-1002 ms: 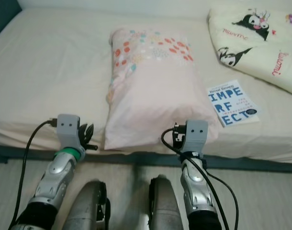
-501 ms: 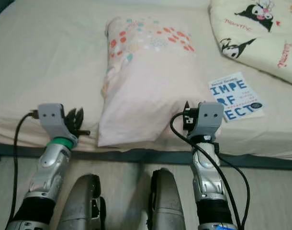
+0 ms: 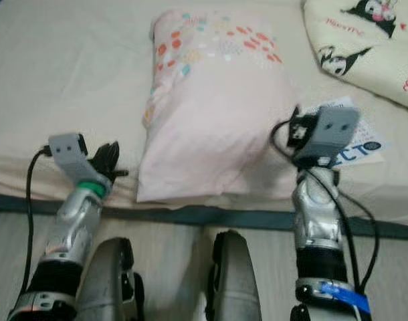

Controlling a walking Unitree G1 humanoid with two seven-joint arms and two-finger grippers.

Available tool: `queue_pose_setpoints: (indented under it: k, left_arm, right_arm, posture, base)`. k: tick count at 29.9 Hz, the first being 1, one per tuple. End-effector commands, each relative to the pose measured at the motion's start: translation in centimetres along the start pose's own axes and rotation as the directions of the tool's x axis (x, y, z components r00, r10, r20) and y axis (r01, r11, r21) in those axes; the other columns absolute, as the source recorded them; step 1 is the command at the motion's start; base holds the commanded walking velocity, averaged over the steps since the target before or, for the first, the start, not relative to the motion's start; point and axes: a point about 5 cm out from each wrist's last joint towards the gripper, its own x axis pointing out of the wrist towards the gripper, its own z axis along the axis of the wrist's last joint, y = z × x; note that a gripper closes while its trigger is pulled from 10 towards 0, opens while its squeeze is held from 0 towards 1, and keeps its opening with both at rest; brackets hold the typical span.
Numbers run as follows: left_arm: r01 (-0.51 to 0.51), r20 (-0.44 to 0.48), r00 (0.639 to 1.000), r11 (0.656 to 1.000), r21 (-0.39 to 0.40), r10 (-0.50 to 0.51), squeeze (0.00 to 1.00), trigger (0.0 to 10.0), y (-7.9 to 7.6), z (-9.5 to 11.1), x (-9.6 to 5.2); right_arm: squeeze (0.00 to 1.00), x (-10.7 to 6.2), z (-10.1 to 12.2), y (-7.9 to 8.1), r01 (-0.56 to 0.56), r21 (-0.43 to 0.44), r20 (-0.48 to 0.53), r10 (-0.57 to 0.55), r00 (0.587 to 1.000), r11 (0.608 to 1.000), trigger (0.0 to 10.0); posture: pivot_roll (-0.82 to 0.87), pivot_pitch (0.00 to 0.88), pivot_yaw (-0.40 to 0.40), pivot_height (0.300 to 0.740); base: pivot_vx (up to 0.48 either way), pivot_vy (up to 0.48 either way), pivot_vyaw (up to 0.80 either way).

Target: Clean up the room

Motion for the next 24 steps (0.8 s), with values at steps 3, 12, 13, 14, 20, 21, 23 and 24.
queue_pose_setpoints:
  k: [3, 12, 13, 14, 20, 21, 23, 24]
  left_arm:
    - [0.092, -0.042, 0.994, 0.987, -0.129, -0.098, 1.00, 10.0, -1.0, -0.1, 1.5]
    - [0.125, -0.087, 0.986, 0.971, -0.203, -0.145, 1.00, 10.0, -1.6, -0.3, 3.1]
    - [0.125, -0.087, 0.986, 0.971, -0.203, -0.145, 1.00, 10.0, -1.6, -0.3, 3.1]
    - [0.133, -0.088, 0.983, 0.961, -0.243, -0.159, 1.00, 10.0, -1.7, -0.3, 3.4]
    - [0.232, -0.059, 0.961, 0.905, -0.357, -0.270, 1.00, 10.0, -2.9, -0.2, 3.8]
    - [0.253, -0.047, 0.955, 0.889, -0.381, -0.291, 1.00, 10.0, -3.2, -0.1, 4.0]
    - [0.280, -0.037, 0.947, 0.875, -0.394, -0.320, 1.00, 10.0, -3.6, -0.1, 4.0]
    - [0.280, -0.037, 0.947, 0.875, -0.394, -0.320, 1.00, 10.0, -3.6, -0.1, 4.0]
  right_arm:
    - [1.00, 1.6, -0.5, -3.2, 0.091, 0.121, -0.108, -0.078, 0.991, 0.988, 10.0]
    - [1.00, 2.1, -2.3, -5.9, 0.132, 0.266, -0.227, -0.071, 0.971, 0.955, 10.0]
    - [1.00, 2.1, -2.3, -5.9, 0.132, 0.266, -0.227, -0.071, 0.971, 0.955, 10.0]
    - [1.00, 2.1, -2.8, -6.5, 0.145, 0.314, -0.249, -0.066, 0.966, 0.938, 10.0]
    - [1.00, 1.3, -4.5, -8.3, 0.201, 0.419, -0.347, -0.049, 0.937, 0.885, 10.0]
    - [1.00, 1.2, -4.7, -8.4, 0.199, 0.425, -0.364, -0.034, 0.931, 0.883, 10.0]
    - [1.00, 1.2, -4.9, -8.4, 0.185, 0.433, -0.377, -0.009, 0.926, 0.882, 10.0]
    - [1.00, 1.2, -4.9, -8.4, 0.185, 0.433, -0.377, -0.009, 0.926, 0.882, 10.0]
  posture:
    - [0.00, 0.194, 0.034, 0.594]
    - [0.01, 0.204, 0.043, 0.594]
    - [0.01, 0.204, 0.043, 0.594]
    - [0.01, 0.207, 0.049, 0.594]
    - [0.02, 0.218, 0.057, 0.594]
    - [0.02, 0.218, 0.057, 0.594]
    - [0.02, 0.220, 0.057, 0.594]
    - [0.02, 0.220, 0.057, 0.594]
  base:
    - [0.000, 0.000, 0.00]
    - [0.000, 0.000, 0.00]
    - [0.000, 0.000, 0.00]
    - [0.000, 0.000, 0.00]
    - [0.000, 0.000, 0.00]
    - [0.000, 0.000, 0.00]
    - [0.000, 0.000, 0.00]
    - [0.000, 0.000, 0.00]
